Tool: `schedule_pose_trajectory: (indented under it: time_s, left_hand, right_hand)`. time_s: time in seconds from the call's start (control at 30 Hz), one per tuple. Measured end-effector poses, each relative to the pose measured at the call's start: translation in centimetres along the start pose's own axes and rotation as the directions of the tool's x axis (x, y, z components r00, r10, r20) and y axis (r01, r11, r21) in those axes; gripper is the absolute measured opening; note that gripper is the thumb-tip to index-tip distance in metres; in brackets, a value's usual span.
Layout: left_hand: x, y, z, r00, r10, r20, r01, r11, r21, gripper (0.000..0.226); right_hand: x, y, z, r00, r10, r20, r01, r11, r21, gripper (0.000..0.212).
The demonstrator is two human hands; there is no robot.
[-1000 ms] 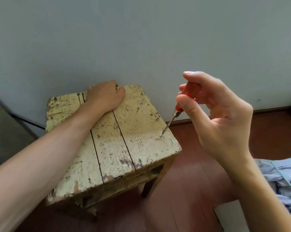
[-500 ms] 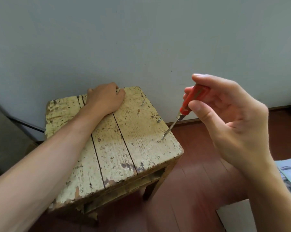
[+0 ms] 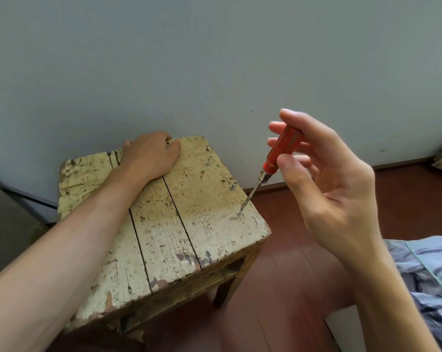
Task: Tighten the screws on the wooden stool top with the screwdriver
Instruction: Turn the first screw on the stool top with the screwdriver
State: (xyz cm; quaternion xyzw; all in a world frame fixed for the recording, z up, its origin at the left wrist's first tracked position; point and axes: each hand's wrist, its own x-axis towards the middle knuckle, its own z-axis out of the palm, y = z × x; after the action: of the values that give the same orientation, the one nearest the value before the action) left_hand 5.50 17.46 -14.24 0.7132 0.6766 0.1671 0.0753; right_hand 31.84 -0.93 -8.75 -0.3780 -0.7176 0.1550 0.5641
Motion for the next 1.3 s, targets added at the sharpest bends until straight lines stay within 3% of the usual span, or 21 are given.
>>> schedule_pose_trajectory:
  time_s: [0.23, 0.5, 0.73, 0.87, 1.3]
  left_hand:
    - [-0.3, 0.2, -0.5, 1.0, -0.008, 0.01, 0.008, 1.0, 0.005, 0.049]
    - [-0.4, 0.3, -0.3, 1.0, -0.002, 0.008, 0.002, 1.0, 0.009, 0.049]
    - [-0.3, 0.2, -0.2, 1.0, -0.006, 0.01, 0.006, 1.0, 0.022, 0.05]
    - [-0.3, 0.2, -0.1, 1.0, 0.001, 0.006, -0.001, 1.0, 0.025, 0.05]
    - [-0.2, 0.2, 0.0, 1.0, -0.003, 0.008, 0.002, 1.0, 0.027, 0.051]
  right_hand:
    - [0.3, -0.4, -0.2, 0.999, 0.042, 0.008, -0.042, 0.999, 0.032, 0.046]
    - [0.0, -0.3, 0.5, 0.99, 0.022, -0.142, -0.033, 0.996, -0.077, 0.046]
    - [-0.2, -0.1, -0.8, 0.999, 0.046, 0.016, -0.047, 0.996, 0.073, 0.044]
    - [-0.4, -0.3, -1.1, 0.997, 0.046, 0.063, -0.051, 0.996, 0.073, 0.045]
    - [-0.7, -0.1, 0.4, 0.991, -0.001, -0.136, -0.011, 0.996, -0.086, 0.034]
